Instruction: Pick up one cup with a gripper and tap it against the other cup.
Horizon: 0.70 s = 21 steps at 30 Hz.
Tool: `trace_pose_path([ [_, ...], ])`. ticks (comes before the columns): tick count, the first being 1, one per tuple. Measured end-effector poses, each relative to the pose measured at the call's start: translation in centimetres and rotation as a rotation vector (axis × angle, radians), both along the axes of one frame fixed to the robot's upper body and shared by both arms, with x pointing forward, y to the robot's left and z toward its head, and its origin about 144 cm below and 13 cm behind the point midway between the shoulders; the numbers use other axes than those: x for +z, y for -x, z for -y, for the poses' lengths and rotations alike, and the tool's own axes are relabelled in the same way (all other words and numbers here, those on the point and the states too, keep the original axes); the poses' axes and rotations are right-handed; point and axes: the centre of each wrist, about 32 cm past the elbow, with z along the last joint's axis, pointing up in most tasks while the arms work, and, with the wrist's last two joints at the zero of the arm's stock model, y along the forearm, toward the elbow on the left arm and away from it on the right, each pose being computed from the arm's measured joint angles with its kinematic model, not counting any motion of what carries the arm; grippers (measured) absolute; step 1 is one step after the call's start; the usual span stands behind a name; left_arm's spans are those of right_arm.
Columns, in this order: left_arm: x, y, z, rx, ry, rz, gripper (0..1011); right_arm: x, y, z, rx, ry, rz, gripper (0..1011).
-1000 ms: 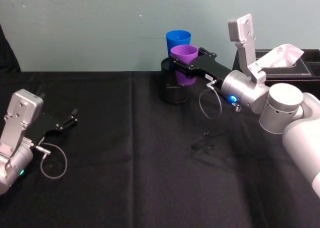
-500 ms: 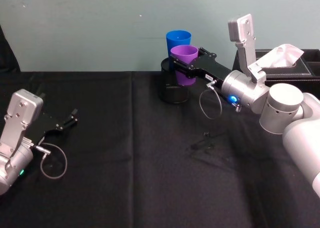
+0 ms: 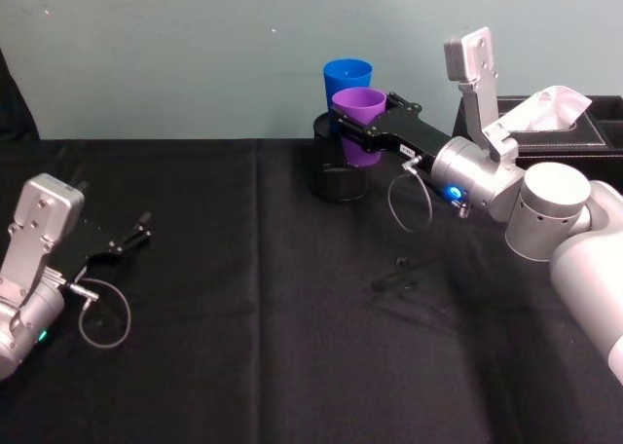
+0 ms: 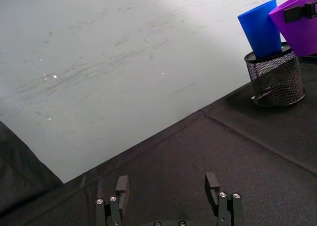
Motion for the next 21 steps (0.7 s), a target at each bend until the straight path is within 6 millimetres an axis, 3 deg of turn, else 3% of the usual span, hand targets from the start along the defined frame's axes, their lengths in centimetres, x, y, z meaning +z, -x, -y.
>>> trace_pose_path([
  [21, 0.0, 0.0, 0.0, 0.0, 0.0, 0.0, 1000, 0.0, 0.0, 0.0, 0.0, 0.0, 0.0, 729],
])
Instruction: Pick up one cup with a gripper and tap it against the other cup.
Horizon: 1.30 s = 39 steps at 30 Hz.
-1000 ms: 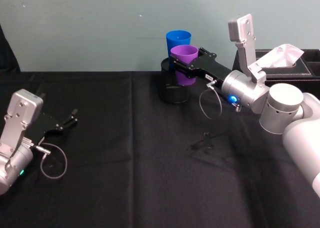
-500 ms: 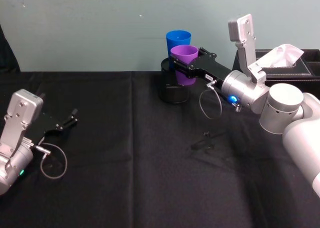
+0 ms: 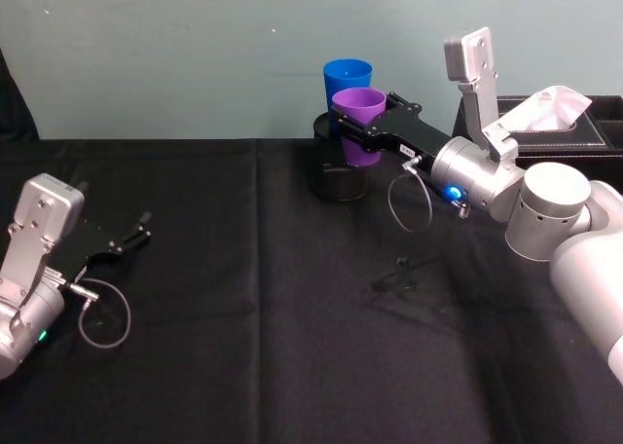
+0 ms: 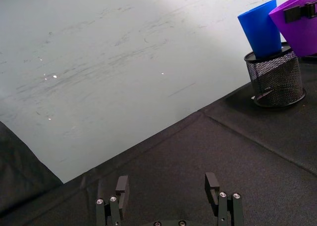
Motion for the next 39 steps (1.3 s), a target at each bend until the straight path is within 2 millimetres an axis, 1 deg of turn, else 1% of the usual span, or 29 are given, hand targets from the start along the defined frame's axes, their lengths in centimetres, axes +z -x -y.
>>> trace_pose_path([
  [39, 0.0, 0.0, 0.0, 0.0, 0.0, 0.0, 1000, -0.02, 0.01, 0.03, -0.001, -0.002, 0.003, 729],
])
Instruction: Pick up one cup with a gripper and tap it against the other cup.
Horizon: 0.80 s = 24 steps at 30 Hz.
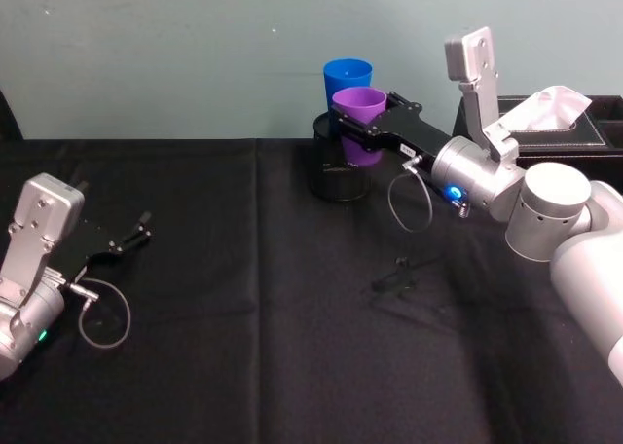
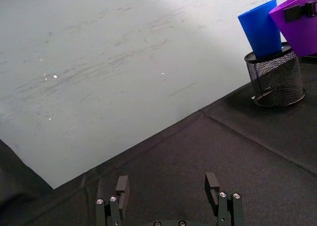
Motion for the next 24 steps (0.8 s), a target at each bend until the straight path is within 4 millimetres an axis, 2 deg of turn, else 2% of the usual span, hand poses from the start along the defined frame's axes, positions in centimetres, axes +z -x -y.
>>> trace_pose_path([
  [5, 0.0, 0.0, 0.0, 0.0, 0.0, 0.0, 1000, -0.1, 0.5, 0.0, 0.01, -0.016, 0.018, 729],
  [12, 0.0, 0.0, 0.0, 0.0, 0.0, 0.0, 1000, 0.4, 2.2, 0.7, 0.034, -0.04, 0.033, 729],
  [17, 0.0, 0.0, 0.0, 0.0, 0.0, 0.0, 1000, 0.6, 4.4, 1.4, 0.063, -0.058, 0.037, 729],
  [21, 0.0, 0.0, 0.0, 0.0, 0.0, 0.0, 1000, 0.2, 6.4, 1.8, 0.093, -0.066, 0.032, 728],
  [23, 0.0, 0.0, 0.0, 0.0, 0.0, 0.0, 1000, -0.6, 8.1, 2.2, 0.11, -0.079, 0.026, 728],
  [24, 0.0, 0.0, 0.0, 0.0, 0.0, 0.0, 1000, -0.6, 8.1, 2.2, 0.11, -0.079, 0.026, 728],
])
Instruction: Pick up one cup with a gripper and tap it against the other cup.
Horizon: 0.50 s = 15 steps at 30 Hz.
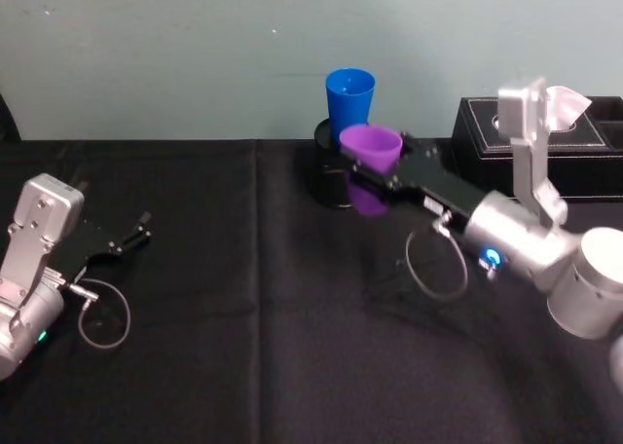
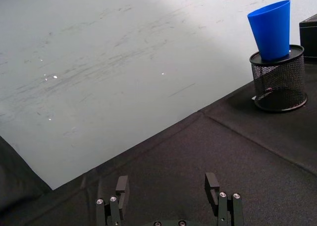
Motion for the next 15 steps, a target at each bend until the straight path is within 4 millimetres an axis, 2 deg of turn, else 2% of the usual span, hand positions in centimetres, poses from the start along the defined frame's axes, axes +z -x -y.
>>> trace_pose_path([
  [6, 0.0, 0.0, 0.0, 0.0, 0.0, 0.0, 1000, -2.2, 3.1, 0.6, 0.018, -0.003, -0.001, 729],
  [15, 0.0, 0.0, 0.0, 0.0, 0.0, 0.0, 1000, -5.5, 4.4, 1.2, 0.021, 0.033, -0.01, 728],
])
